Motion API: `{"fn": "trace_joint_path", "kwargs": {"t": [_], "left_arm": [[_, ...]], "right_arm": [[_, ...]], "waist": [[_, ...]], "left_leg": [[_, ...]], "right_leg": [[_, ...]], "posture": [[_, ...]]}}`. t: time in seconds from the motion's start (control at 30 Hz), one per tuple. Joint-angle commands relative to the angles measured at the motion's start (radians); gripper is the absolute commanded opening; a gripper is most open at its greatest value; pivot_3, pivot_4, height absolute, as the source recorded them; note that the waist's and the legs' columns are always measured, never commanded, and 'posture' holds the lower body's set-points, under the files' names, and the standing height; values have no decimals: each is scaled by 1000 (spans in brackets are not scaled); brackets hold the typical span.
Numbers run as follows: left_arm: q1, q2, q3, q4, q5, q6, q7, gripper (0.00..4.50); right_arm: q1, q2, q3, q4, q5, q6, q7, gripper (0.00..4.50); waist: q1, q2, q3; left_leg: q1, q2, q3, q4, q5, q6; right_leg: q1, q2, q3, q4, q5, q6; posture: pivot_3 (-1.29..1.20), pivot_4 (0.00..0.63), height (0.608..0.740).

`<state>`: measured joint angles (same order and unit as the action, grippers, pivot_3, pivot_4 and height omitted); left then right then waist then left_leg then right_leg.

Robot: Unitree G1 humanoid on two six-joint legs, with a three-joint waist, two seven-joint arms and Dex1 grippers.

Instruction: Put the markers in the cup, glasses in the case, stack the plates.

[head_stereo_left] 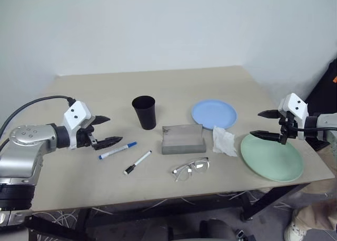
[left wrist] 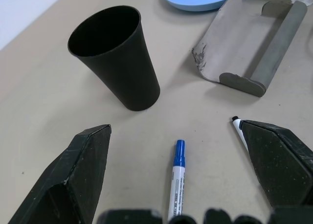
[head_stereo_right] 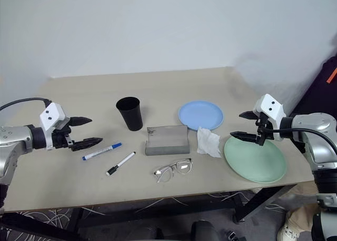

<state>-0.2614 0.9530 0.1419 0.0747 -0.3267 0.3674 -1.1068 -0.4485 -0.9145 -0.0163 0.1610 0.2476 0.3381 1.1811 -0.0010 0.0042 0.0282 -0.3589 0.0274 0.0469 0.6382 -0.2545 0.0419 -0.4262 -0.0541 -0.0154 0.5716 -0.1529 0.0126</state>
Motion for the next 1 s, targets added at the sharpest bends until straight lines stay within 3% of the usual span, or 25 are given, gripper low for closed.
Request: {"fn": "trace_joint_path", "kwargs": {"t": [0.03, 0.57, 1.0], "left_arm": [[-30, 12, 15, 0, 4, -14, -2, 4467], [40, 11, 37, -65, -15, 22, 0, 4467], [36, -20, 13, -91, -27, 44, 12, 4467]], "right_arm": [[-1, -8, -35, -42, 16, -1, -10, 4147], [53, -35, -65, -62, 29, 44, -4, 4147], [159, -66, -158, -56, 18, 104, -100, 4147]], "waist": [[0, 0, 0], [2, 0, 0], [3, 0, 0]], "left_leg": [[0, 0, 0, 0, 0, 0], [0, 0, -1, 0, 0, 0], [0, 0, 0, 1, 0, 0]], "right_leg": [[0, 0, 0, 0, 0, 0], [0, 0, 0, 0, 0, 0], [0, 0, 0, -1, 0, 0]], "posture": [[0, 0, 731], [0, 0, 731], [0, 0, 731]]}}
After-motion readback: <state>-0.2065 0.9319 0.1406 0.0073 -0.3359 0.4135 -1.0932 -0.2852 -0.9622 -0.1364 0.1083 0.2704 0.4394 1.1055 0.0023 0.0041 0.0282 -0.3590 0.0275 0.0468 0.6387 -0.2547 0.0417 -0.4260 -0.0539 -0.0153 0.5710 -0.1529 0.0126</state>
